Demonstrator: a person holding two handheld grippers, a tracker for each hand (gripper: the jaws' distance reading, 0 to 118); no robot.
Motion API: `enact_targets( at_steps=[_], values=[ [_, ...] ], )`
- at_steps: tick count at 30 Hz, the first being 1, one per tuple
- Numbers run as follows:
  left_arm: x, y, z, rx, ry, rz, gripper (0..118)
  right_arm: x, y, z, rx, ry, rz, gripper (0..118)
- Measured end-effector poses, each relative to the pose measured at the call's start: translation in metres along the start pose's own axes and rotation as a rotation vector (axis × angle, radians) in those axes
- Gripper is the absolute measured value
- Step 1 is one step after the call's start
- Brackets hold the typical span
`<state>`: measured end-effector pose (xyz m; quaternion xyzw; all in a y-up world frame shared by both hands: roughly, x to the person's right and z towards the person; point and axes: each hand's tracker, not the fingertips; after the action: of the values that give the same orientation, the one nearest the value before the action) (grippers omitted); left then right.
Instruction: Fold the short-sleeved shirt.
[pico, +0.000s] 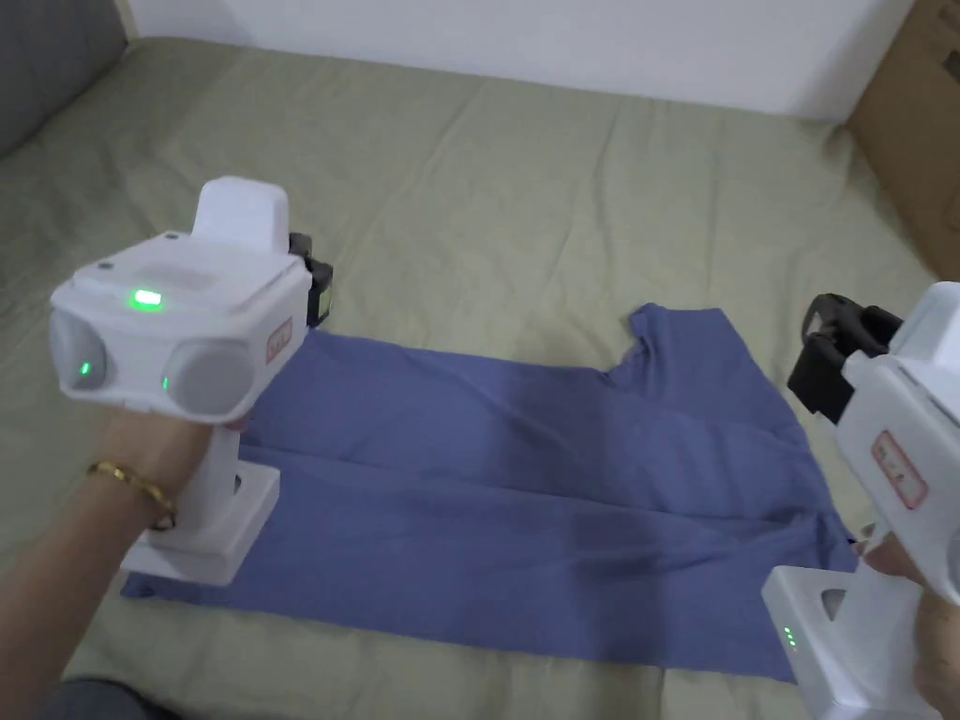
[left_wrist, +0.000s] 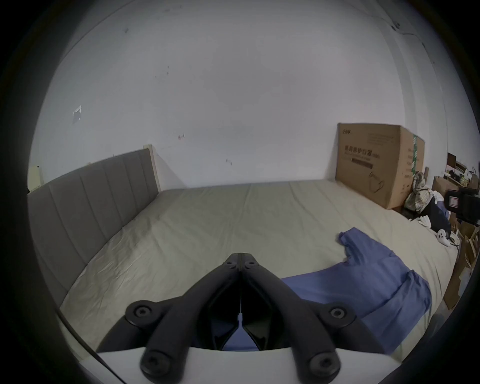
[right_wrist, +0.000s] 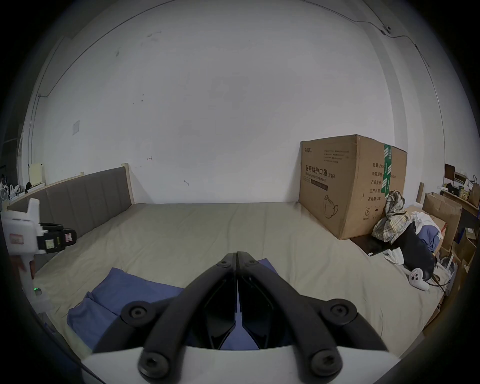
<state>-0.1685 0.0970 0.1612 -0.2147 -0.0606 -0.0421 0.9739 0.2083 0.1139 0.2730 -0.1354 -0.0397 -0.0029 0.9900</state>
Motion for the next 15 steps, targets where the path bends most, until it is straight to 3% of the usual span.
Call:
enact_targets(
  at_steps=[1, 2, 3, 5, 6, 15],
  values=[
    [-0.003, 0.004, -0.013, -0.036, 0.011, -0.005, 8, 0.001, 0.0, -0.004, -0.004, 0.001, -0.003, 0],
    [-0.009, 0.009, -0.029, -0.076, 0.018, -0.002, 24, 0.002, 0.0, -0.01, -0.01, 0.005, -0.002, 0],
    [-0.015, 0.014, -0.047, -0.131, 0.009, 0.018, 48, -0.001, 0.0, -0.013, -0.014, 0.004, 0.001, 0],
    [-0.028, 0.019, -0.083, -0.27, -0.016, 0.056, 109, -0.003, -0.003, -0.024, -0.023, 0.006, 0.016, 0],
    [-0.035, 0.016, -0.102, -0.31, -0.036, 0.083, 118, -0.003, -0.005, -0.03, -0.026, 0.001, 0.027, 0],
    [-0.064, -0.018, -0.222, -0.611, 0.092, 0.096, 118, 0.003, -0.033, -0.075, -0.142, -0.036, 0.016, 0]
  ],
)
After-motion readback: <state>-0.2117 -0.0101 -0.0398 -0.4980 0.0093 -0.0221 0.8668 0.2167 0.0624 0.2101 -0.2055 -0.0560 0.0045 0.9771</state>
